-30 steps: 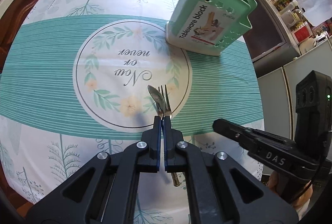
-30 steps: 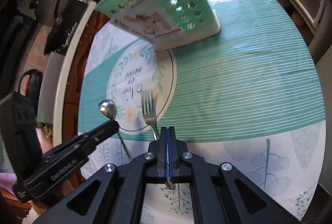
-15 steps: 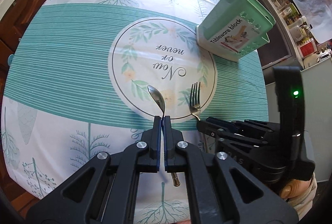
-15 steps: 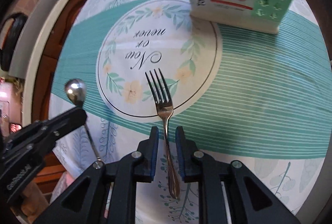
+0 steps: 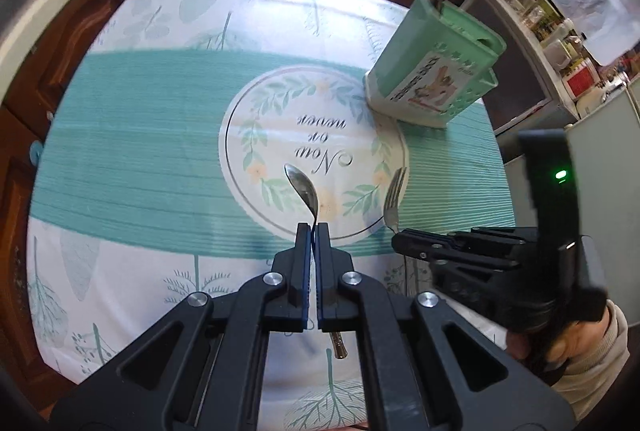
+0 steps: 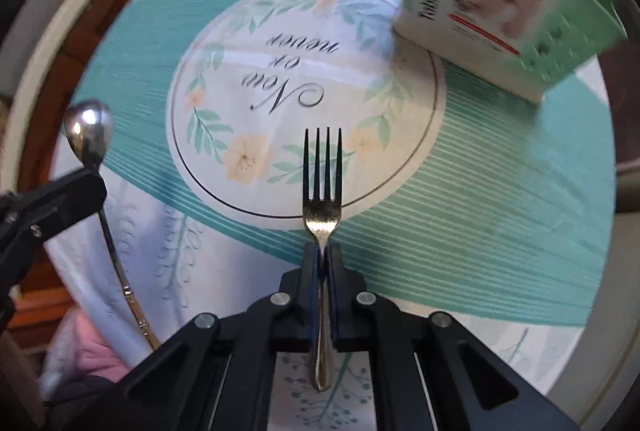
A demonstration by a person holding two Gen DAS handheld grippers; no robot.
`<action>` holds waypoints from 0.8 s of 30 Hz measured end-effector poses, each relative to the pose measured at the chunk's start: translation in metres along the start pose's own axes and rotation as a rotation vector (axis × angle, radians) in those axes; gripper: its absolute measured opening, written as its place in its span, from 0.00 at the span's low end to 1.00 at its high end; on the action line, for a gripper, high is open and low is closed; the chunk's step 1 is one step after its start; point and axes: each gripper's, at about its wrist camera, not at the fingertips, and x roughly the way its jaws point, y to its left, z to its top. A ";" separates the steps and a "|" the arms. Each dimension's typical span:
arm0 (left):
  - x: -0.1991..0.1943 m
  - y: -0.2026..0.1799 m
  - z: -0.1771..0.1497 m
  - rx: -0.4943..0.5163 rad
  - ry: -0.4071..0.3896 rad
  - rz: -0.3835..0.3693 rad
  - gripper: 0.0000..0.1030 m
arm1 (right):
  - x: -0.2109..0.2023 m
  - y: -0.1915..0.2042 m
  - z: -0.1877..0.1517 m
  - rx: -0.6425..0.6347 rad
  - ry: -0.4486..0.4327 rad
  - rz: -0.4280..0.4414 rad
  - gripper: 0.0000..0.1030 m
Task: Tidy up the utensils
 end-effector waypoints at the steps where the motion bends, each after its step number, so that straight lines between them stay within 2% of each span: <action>1: -0.007 -0.005 0.002 0.022 -0.022 0.004 0.00 | -0.009 -0.009 -0.003 0.031 -0.023 0.067 0.04; 2: -0.014 -0.010 0.006 0.041 -0.047 0.000 0.00 | -0.016 -0.015 -0.005 0.051 -0.046 0.109 0.04; 5: -0.041 -0.031 0.020 0.117 -0.140 0.005 0.00 | -0.058 -0.034 -0.018 0.088 -0.212 0.246 0.04; 8: -0.071 -0.060 0.040 0.196 -0.239 -0.001 0.00 | -0.108 -0.050 -0.030 0.112 -0.411 0.299 0.04; 10: -0.092 -0.081 0.058 0.238 -0.308 -0.015 0.00 | -0.146 -0.063 -0.038 0.133 -0.567 0.289 0.04; 12: -0.109 -0.100 0.077 0.270 -0.372 -0.019 0.00 | -0.179 -0.072 -0.039 0.151 -0.708 0.238 0.04; 16: -0.132 -0.139 0.116 0.312 -0.507 -0.032 0.00 | -0.231 -0.090 -0.035 0.216 -0.918 0.160 0.04; 19: -0.133 -0.159 0.141 0.306 -0.593 -0.047 0.00 | -0.261 -0.106 -0.016 0.229 -1.070 0.075 0.04; 21: -0.127 -0.169 0.154 0.290 -0.640 -0.058 0.00 | -0.267 -0.108 0.003 0.228 -1.120 0.058 0.04; 24: -0.105 -0.178 0.175 0.255 -0.659 -0.079 0.00 | -0.266 -0.115 0.022 0.208 -1.167 0.035 0.04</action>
